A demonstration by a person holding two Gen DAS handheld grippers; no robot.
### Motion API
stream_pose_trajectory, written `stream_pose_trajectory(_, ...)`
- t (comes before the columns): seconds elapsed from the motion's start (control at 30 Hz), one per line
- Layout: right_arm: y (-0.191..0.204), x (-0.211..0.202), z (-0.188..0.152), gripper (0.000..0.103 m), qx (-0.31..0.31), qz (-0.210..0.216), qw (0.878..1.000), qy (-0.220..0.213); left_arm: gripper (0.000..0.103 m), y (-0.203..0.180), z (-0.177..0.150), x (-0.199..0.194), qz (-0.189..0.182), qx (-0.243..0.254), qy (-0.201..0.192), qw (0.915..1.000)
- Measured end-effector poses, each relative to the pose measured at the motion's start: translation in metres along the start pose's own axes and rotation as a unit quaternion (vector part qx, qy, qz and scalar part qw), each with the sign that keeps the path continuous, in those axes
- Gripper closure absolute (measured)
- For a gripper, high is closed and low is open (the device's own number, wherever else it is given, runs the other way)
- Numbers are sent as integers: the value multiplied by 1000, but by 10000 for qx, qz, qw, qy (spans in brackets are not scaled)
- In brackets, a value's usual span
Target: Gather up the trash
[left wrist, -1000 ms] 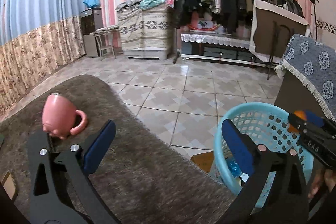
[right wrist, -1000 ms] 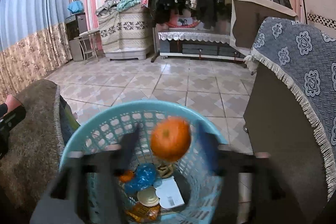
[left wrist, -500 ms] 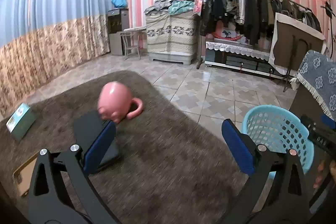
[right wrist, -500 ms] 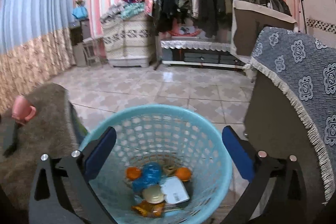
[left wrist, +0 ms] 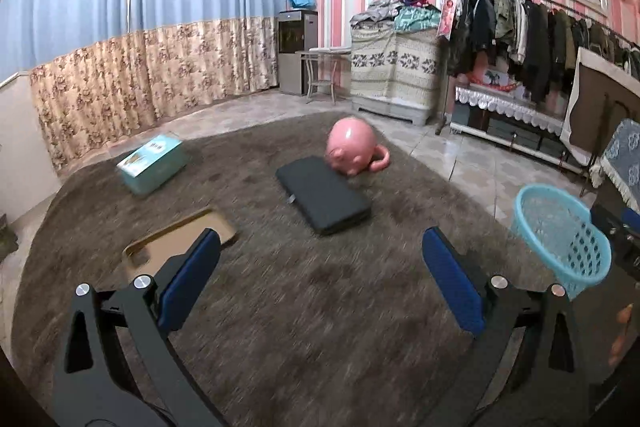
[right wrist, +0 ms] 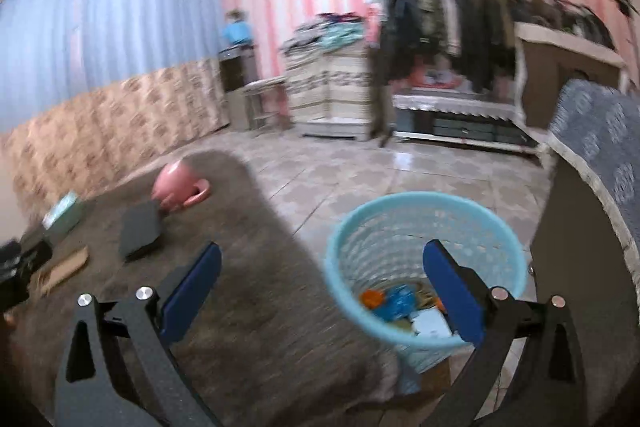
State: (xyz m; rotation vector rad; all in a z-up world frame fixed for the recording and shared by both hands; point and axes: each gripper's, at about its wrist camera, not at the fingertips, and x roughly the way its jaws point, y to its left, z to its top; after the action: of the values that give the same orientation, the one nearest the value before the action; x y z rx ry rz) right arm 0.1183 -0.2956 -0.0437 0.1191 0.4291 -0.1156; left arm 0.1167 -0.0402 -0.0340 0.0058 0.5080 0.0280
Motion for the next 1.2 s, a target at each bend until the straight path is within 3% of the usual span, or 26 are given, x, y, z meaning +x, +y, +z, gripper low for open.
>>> stream_pose_trajectory(0.13, 34, -15, -15, 4, -465, 375, 9982, 15, 5, 1, -16, -25, 224, 250, -175, 9993)
stream_pose_trajectory(0.3, 51, -33, -27, 4, -566, 549, 9969, -26, 5, 4, -36, -47, 253, 350, -316, 9986)
stream_pose_trajectory(0.37, 54, -40, -33, 4, -577, 490, 9971, -48, 5, 10, -41, -53, 353, 237, -358, 9985)
stream_pose_trajectory(0.73, 74, -57, -54, 4, -745, 571, 9955, -137, 5, 26, -57, -76, 151, -197, -587, 9980)
stream_pose_trajectory(1.2, 72, -65, -60, 4, -639, 547, 9957, -388, 5, 29, -59, -81, 112, -290, -720, 9969)
